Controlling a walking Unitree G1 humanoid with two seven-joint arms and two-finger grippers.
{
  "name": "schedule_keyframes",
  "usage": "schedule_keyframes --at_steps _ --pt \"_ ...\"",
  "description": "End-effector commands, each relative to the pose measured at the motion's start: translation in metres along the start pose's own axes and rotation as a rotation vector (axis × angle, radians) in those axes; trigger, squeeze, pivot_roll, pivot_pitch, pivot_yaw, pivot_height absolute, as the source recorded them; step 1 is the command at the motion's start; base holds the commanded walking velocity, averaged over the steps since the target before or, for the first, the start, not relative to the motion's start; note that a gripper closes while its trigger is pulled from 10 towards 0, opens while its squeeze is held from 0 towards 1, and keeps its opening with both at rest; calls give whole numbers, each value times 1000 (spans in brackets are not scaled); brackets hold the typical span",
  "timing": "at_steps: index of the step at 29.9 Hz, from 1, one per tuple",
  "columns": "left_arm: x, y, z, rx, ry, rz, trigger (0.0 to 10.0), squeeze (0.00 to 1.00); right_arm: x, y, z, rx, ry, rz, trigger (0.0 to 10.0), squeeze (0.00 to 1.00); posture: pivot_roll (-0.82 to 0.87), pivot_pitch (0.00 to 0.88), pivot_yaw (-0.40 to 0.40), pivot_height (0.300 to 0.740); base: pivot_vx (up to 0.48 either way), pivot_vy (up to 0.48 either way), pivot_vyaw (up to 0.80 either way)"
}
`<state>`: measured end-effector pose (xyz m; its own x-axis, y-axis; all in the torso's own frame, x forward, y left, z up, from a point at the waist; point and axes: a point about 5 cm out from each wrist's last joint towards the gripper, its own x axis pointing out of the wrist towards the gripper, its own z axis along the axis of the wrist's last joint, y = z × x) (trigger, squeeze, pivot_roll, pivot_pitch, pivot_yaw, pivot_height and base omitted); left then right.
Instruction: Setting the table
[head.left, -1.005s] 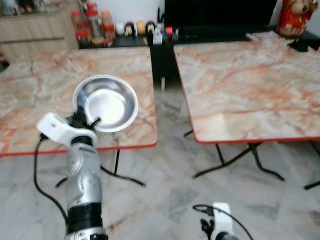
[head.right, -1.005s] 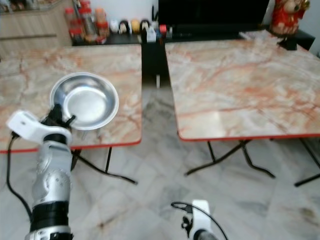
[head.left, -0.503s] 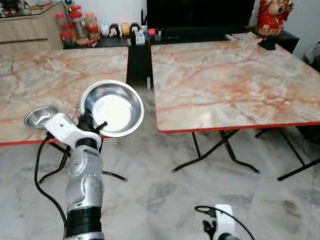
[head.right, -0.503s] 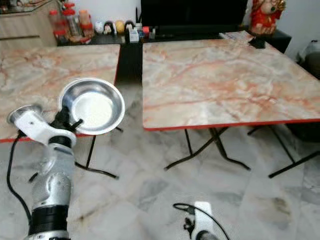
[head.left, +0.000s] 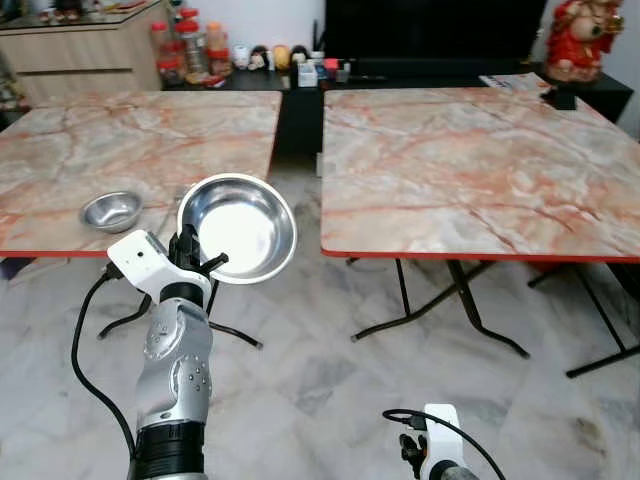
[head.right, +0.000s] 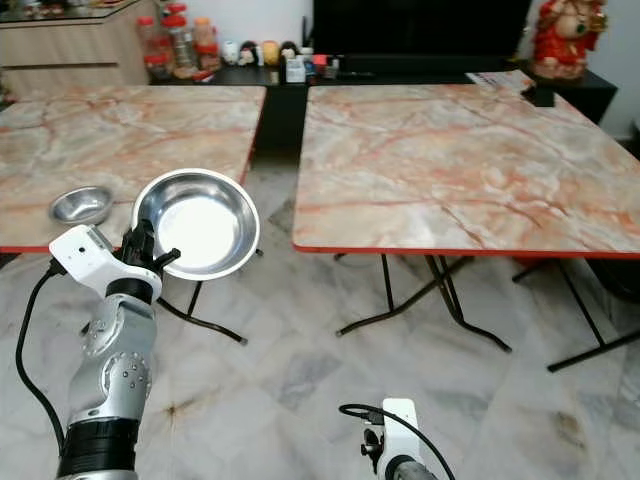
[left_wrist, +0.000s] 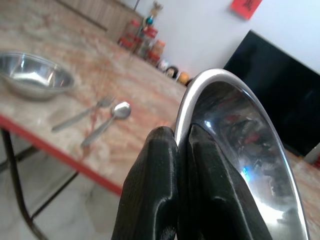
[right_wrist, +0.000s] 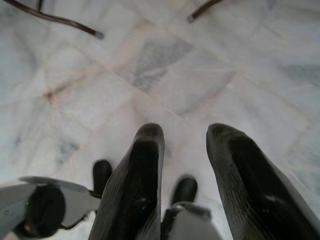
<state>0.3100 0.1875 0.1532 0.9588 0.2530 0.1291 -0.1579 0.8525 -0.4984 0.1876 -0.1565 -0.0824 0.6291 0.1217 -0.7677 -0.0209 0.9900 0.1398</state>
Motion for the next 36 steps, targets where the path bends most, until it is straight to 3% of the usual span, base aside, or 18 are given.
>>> schedule_keyframes --at_steps 1,12,31,36 --pt "3 -13 1 -11 -4 -48 10000 0 -1 -5 2 6 -4 -15 10000 0 -63 0 29 740 368 0 0" --pt "5 -19 -1 -16 5 -77 10000 0 -1 -5 2 -26 -7 -10 10000 0 -73 0 37 740 367 0 48" --pt "6 -31 -6 -47 21 -106 10000 0 0 -8 6 46 -30 -27 10000 0 -99 0 41 740 363 0 87" --pt "5 -31 -8 -56 25 -108 10000 0 -1 -9 6 50 -30 -33 10000 0 -100 0 42 740 0 0 0"
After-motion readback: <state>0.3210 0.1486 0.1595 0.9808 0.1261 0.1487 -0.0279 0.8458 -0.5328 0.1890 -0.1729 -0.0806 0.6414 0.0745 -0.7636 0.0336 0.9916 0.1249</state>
